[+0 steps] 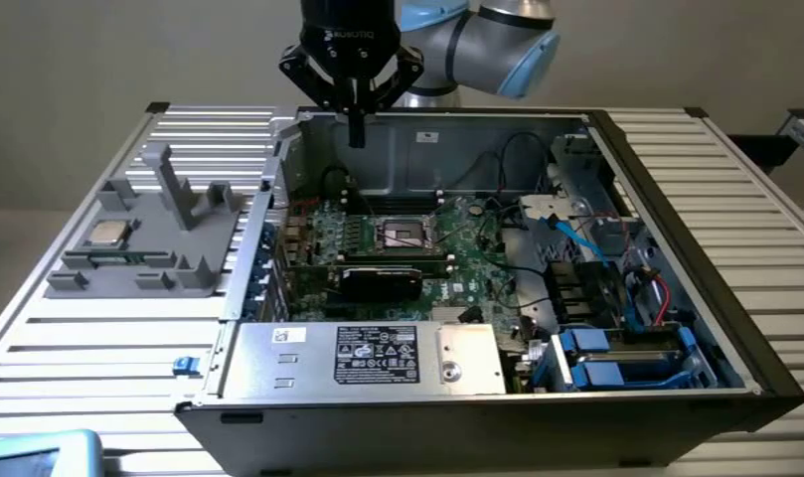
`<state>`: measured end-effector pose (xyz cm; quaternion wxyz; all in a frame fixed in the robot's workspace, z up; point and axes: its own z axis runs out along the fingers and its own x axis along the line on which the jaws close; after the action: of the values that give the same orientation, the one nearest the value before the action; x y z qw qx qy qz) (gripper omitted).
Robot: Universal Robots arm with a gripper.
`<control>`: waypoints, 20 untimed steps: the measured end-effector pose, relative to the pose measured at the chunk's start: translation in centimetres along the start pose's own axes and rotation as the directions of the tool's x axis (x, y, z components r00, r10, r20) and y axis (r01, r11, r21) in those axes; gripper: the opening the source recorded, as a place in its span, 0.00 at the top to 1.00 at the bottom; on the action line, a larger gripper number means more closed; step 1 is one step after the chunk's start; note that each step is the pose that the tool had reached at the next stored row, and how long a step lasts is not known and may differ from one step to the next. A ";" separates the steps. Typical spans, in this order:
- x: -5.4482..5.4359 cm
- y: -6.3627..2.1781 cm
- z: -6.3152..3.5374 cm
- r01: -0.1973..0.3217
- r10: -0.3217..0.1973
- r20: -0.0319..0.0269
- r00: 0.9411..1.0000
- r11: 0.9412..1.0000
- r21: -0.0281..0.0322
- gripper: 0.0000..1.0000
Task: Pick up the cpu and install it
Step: 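Reach for the cpu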
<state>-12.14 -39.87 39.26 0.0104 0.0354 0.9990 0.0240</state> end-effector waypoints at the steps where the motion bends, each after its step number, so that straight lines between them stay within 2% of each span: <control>1: 0.1 -0.01 0.00 0.000 0.000 0.000 1.000 1.000 0.000 0.89; 11: 1.7 -0.12 -0.03 0.000 0.000 0.000 1.000 1.000 0.000 0.89; 20: 5.3 -0.26 -0.10 0.001 -0.001 0.000 1.000 1.000 0.000 0.89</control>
<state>-17.43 -39.76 39.25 0.0104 0.0349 0.9990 0.0240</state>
